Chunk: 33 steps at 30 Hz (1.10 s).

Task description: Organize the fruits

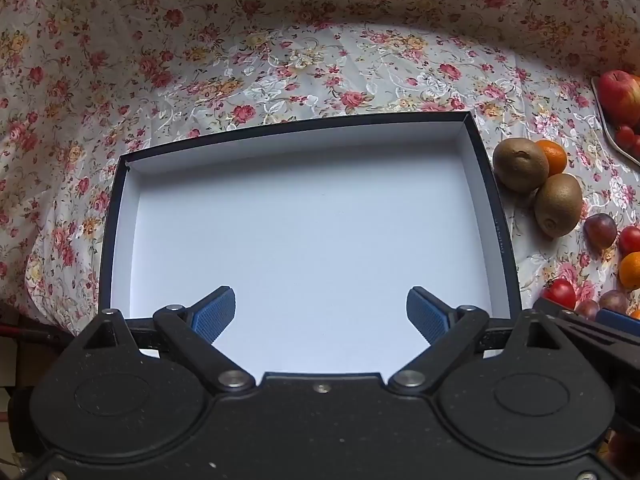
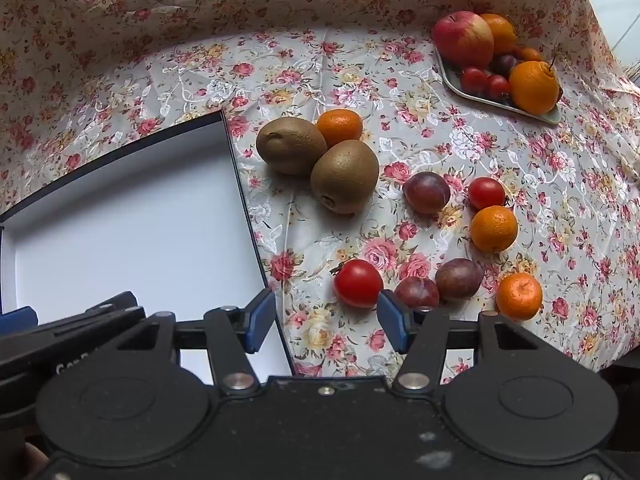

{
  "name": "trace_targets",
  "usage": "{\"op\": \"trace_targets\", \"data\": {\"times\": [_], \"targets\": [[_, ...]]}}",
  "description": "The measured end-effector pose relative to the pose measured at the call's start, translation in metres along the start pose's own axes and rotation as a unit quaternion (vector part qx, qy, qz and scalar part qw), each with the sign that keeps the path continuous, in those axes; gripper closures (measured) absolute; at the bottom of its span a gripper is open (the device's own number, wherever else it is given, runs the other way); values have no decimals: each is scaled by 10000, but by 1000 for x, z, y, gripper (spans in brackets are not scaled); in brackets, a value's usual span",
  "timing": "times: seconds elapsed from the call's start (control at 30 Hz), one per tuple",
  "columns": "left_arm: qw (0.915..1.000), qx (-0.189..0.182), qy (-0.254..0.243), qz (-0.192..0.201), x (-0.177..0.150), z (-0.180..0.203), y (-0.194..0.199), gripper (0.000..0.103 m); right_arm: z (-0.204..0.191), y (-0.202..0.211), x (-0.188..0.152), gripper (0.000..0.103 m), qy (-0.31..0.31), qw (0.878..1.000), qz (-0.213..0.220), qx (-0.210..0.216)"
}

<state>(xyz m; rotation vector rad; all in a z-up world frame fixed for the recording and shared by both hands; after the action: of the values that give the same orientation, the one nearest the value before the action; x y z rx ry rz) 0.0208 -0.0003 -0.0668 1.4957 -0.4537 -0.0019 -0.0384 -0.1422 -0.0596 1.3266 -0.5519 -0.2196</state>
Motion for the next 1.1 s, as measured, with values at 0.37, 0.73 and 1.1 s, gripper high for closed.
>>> {"op": "trace_targets", "data": {"times": [0.37,0.73,1.1], "targets": [[10000,35,-80,10,-2,3,0,14,-6,-3,-8,44,44,10000,19,-28],[10000,1,-59,-1,-1,1,1,14,-1,-4,-1,44,-60,9999,-131,63],[10000,-74,57,-29,-1,1,1,15,0,-4,-2,44,-101,9998,-165,67]]}}
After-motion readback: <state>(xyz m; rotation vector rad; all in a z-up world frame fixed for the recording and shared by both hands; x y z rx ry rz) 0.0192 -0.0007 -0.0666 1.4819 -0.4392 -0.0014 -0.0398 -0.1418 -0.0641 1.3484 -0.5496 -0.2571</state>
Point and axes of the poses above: each gripper's, at about its wrist camera, not at the fingertips, and y roughly against the way its jaws point, z to its right, x to its top, the point moved 7 cm from there along -y, roughly the way its jaws point, and after that the axes turned 5 degrees about -x, right-handed, at the moved point
